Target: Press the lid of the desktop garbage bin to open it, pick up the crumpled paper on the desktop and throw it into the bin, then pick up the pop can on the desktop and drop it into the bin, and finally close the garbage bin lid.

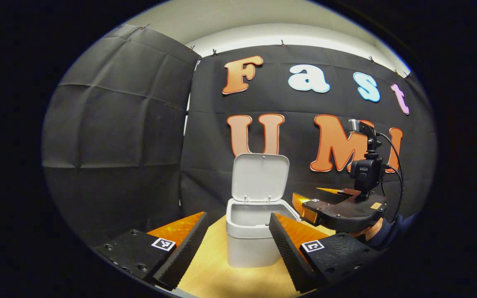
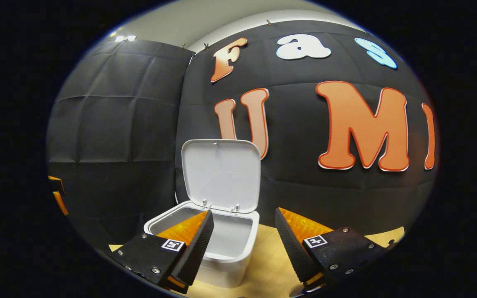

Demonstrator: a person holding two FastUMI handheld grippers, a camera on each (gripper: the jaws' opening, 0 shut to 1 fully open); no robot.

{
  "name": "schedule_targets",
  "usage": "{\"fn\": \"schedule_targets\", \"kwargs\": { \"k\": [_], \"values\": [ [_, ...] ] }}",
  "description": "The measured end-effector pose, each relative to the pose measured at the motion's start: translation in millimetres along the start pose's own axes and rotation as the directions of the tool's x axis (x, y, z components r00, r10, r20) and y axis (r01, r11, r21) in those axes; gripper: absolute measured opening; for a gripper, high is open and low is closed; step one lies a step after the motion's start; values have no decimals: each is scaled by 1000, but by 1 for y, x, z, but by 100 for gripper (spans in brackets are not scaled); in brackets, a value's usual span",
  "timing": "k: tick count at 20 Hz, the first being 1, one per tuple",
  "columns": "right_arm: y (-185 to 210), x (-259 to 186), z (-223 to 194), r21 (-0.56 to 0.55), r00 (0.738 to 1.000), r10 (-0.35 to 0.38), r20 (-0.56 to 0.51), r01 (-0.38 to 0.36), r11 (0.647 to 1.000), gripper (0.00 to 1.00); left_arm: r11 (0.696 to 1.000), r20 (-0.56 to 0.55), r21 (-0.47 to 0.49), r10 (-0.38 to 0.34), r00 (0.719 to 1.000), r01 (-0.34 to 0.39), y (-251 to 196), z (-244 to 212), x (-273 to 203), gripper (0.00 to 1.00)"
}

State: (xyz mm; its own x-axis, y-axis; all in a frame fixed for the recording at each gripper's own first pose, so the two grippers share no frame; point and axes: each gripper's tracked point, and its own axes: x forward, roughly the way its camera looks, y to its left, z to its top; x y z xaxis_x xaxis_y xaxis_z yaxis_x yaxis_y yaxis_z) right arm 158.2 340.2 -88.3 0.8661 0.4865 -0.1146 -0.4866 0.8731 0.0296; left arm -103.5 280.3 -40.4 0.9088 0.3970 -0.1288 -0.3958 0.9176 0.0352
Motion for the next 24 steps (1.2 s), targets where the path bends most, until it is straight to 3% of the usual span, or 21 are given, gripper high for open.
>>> {"fn": "schedule_targets", "kwargs": {
  "k": [5, 10, 16, 24],
  "values": [
    [-56, -42, 6, 10, 995, -101, 6, 101, 995, 89, 992, -18, -4, -124, 992, 124, -56, -10, 13, 94],
    [-118, -92, 14, 26, 974, -227, 17, 227, 974, 89, 967, -27, 5, -254, 967, 254, -121, -21, 22, 94],
    [-177, -156, 8, 34, 932, -362, 1, 362, 932, 89, 924, -100, 7, -380, 919, 383, -192, -57, 32, 94],
    [-214, -220, -11, 49, 883, -467, -46, 468, 882, 89, 858, -248, 26, -491, 835, 512, -263, -132, 38, 95]
  ]
}}
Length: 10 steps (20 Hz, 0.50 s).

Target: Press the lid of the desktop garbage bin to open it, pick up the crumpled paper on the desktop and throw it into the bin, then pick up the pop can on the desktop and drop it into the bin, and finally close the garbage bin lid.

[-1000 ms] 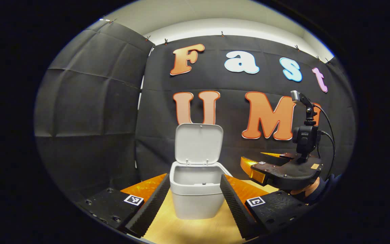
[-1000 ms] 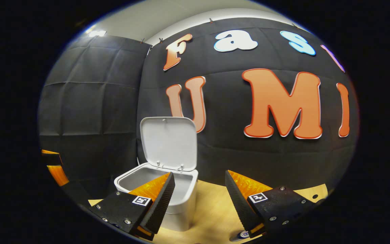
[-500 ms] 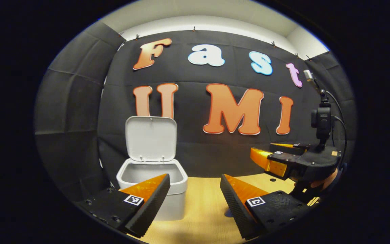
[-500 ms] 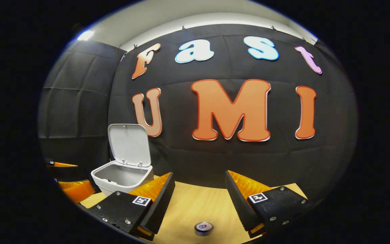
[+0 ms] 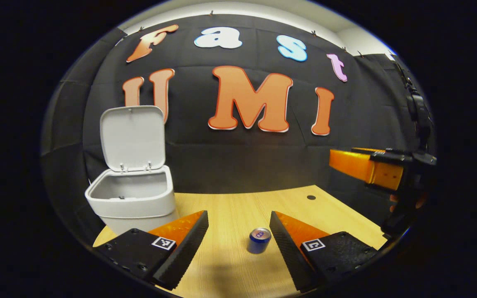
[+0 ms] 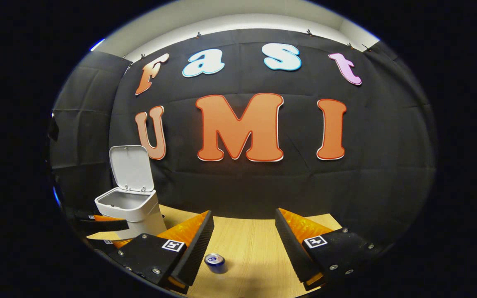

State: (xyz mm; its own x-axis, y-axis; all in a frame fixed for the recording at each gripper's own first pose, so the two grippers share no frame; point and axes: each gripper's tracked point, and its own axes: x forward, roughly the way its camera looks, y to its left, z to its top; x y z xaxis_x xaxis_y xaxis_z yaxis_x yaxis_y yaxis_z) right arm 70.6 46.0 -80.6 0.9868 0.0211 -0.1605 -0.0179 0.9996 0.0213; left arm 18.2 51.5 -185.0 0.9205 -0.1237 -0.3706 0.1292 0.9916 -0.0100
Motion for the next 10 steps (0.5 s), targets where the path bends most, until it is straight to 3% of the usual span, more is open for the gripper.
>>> {"fn": "schedule_targets", "kwargs": {
  "k": [4, 7, 10],
  "values": [
    [-21, -12, -11, -22, 999, -45, -29, 45, 999, 89, 998, -120, 6, -62, 991, 63, -27, -52, 32, 95],
    [-34, -20, -17, -30, 996, -72, -51, 71, 997, 89, 993, -253, -13, -120, 960, 121, -48, -104, 51, 97],
    [-47, -27, -22, -44, 992, -108, -68, 105, 993, 89, 991, -319, -13, -129, 939, 132, -51, -141, 74, 97]
  ]
}}
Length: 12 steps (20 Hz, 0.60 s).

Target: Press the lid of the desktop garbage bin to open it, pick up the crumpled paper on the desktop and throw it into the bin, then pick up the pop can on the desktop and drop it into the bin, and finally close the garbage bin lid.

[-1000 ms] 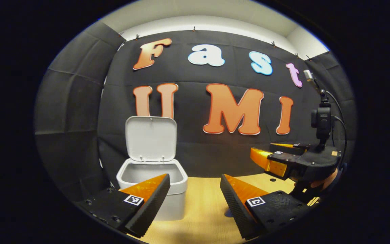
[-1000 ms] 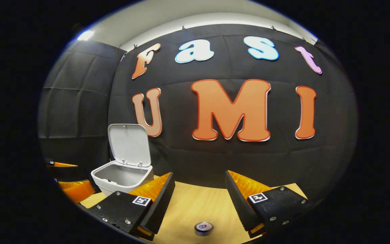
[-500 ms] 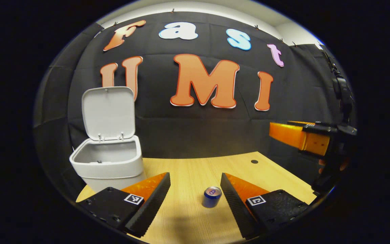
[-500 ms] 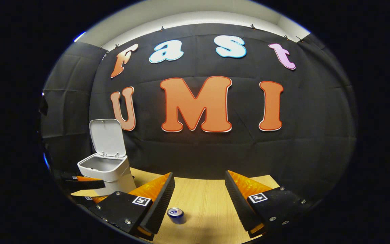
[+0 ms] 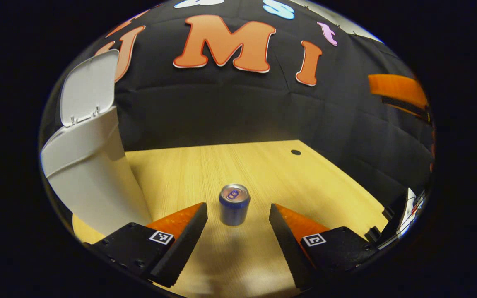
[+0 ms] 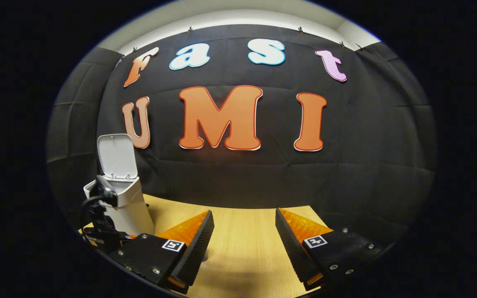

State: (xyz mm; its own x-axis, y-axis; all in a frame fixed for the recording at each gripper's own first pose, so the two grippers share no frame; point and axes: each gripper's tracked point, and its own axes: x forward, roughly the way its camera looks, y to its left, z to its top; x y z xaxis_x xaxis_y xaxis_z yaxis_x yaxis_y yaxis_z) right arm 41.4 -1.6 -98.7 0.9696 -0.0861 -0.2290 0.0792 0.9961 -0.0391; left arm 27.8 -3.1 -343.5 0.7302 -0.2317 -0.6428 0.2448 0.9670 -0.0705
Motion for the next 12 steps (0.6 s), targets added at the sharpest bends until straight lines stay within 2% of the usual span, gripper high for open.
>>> {"fn": "schedule_targets", "kwargs": {
  "k": [6, 12],
  "values": [
    [-20, -10, -7, -5, 998, -62, -27, 61, 998, 89, 1000, -81, -27, 2, 997, -4, 4, -28, 53, 98],
    [-30, -21, -13, -22, 993, -105, -50, 104, 994, 89, 1000, -130, 4, 11, 991, -11, 7, -46, 102, 98]
  ]
}}
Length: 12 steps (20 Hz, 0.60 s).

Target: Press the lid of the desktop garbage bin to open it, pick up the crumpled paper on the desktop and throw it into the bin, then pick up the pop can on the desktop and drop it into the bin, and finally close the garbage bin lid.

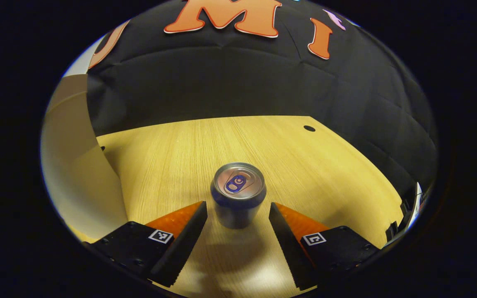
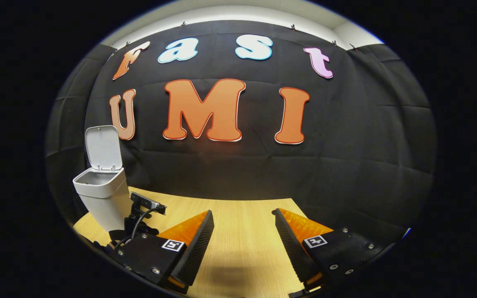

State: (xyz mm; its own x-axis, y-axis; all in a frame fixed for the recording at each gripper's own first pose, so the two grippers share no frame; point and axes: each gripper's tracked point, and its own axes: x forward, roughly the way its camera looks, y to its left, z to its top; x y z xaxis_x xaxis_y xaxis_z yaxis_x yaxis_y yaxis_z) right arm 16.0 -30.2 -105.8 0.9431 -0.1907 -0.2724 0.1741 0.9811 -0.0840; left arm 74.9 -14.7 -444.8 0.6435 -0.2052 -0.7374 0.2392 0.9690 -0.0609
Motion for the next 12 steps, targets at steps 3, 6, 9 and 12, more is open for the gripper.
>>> {"fn": "schedule_targets", "kwargs": {
  "k": [3, 6, 9, 12],
  "values": [
    [-7, -4, -2, -5, 1000, -23, -8, 23, 1000, 89, 1000, -27, 9, 24, 999, -24, 6, -3, 16, 94],
    [-13, -5, -6, -1, 999, -41, -21, 41, 999, 89, 999, -26, 22, 32, 999, -32, 7, -1, 16, 85],
    [-14, -4, -9, 11, 999, -42, -33, 42, 999, 89, 999, -36, 33, 41, 999, -40, 10, -2, 16, 81],
    [-9, -1, -11, 8, 999, -30, -33, 30, 1000, 89, 999, -53, 27, 44, 998, -43, 11, -1, 13, 78]
  ]
}}
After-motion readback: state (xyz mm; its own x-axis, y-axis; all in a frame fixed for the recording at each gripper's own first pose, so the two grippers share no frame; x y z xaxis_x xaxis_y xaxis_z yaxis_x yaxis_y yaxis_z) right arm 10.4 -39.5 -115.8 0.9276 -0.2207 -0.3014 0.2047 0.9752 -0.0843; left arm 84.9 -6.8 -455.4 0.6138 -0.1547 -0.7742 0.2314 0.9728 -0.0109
